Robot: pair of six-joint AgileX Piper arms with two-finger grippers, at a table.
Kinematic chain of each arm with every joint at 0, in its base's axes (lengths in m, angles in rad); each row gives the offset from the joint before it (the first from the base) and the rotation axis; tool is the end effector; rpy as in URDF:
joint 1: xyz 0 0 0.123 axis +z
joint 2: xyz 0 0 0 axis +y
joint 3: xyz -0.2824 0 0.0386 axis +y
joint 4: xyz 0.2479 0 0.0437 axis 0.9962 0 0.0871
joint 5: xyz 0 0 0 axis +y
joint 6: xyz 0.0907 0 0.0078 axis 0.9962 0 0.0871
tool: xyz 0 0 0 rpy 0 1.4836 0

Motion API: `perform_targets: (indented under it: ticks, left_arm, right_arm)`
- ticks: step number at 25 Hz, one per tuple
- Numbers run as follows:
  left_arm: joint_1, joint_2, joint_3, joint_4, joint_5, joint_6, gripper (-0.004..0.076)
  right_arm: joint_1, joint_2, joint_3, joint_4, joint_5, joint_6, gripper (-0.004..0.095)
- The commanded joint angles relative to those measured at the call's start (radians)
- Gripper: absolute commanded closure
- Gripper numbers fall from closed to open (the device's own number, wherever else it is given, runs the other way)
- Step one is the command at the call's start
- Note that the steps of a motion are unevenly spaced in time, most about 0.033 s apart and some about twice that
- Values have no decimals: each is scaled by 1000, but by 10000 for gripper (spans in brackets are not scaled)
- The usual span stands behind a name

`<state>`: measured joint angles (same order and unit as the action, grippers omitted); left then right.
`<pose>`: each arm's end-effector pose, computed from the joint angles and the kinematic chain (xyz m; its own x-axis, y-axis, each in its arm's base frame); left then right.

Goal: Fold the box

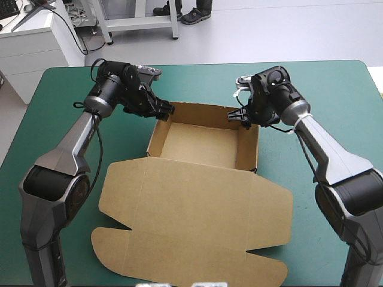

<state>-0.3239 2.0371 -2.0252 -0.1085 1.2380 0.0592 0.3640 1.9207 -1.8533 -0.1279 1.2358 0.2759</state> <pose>0.4197 -0.1507 0.3155 -0.8608 0.3138 -0.4006 0.3757 0.9229 -0.0844 0.3916 0.1374 0.3173 -0.9244 -0.1062 -0.3664 -0.1028 0.9943 -0.0288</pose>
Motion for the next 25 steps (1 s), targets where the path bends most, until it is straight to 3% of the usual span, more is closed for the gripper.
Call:
perform_targets:
  ticks: [1, 4, 5, 7, 8, 16, 21, 25]
  left_arm:
    - [-6, -98, -154, 13, 56, -1, 217]
    - [-6, -145, -243, 53, 56, -1, 340]
    - [-6, -166, -255, 64, 58, -1, 421]
    - [-6, -223, -257, 62, 58, -1, 661]
    - [-6, -248, -257, 58, 58, 4, 727]
    - [-6, -519, -103, 109, 58, 4, 732]
    - [-6, -709, 195, 158, 46, 4, 732]
    - [-6, -873, 449, 60, -18, 65, 732]
  right_arm:
    - [-2, -135, -34, -47, 15, -12, 403]
    - [-2, -204, -34, -47, 15, -12, 405]
    - [-2, -223, -34, -43, 15, -12, 405]
    - [-4, -257, -32, -20, 15, -12, 408]
    - [-6, -273, -30, 7, 15, -12, 409]
    - [-9, -280, 63, 35, 15, 1, 408]
    - [-17, -236, 116, 59, 13, 68, 409]
    - [-17, -183, 116, 87, 10, 68, 413]
